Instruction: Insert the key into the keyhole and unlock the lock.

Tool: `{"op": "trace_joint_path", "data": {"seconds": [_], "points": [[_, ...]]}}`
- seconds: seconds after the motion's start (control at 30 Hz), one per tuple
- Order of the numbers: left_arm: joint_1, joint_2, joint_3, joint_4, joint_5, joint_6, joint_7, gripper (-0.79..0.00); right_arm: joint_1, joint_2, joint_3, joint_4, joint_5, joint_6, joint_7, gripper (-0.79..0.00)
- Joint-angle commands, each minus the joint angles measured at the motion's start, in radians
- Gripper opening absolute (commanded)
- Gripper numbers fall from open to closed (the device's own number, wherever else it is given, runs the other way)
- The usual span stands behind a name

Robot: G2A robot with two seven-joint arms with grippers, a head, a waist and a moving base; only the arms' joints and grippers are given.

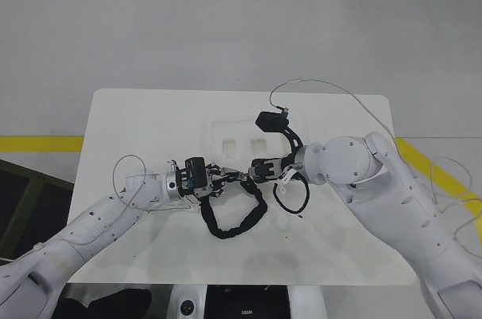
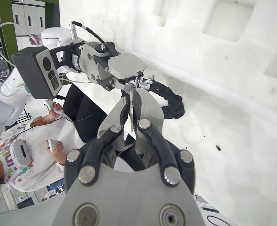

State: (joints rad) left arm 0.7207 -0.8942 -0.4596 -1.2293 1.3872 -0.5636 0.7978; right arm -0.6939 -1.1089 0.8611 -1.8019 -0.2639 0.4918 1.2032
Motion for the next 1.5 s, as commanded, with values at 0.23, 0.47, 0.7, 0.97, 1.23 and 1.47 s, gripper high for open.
{"op": "trace_joint_path", "data": {"seconds": [0.23, 0.47, 0.7, 0.97, 1.23, 1.47], "points": [[0.000, 0.000, 0.000, 0.000, 0.000, 0.000, 0.000, -0.785, 0.027, -0.009, -0.034, 0.005, -0.028, 0.017, -0.002, -0.785], [0.000, 0.000, 0.000, 0.000, 0.000, 0.000, 0.000, -0.785, 0.051, -0.015, -0.067, -0.007, -0.067, 0.046, 0.014, -0.785], [0.000, 0.000, 0.000, 0.000, 0.000, 0.000, 0.000, -0.785, 0.057, -0.020, -0.084, -0.006, -0.077, 0.057, 0.020, -0.785], [0.000, 0.000, 0.000, 0.000, 0.000, 0.000, 0.000, -0.785, 0.051, -0.023, -0.088, 0.000, -0.077, 0.060, 0.018, -0.785], [0.000, 0.000, 0.000, 0.000, 0.000, 0.000, 0.000, -0.785, 0.066, -0.033, -0.107, 0.019, -0.071, 0.048, 0.012, -0.785], [0.000, 0.000, 0.000, 0.000, 0.000, 0.000, 0.000, -0.785, 0.082, -0.042, -0.123, 0.042, -0.075, 0.052, 0.013, -0.785]]}}
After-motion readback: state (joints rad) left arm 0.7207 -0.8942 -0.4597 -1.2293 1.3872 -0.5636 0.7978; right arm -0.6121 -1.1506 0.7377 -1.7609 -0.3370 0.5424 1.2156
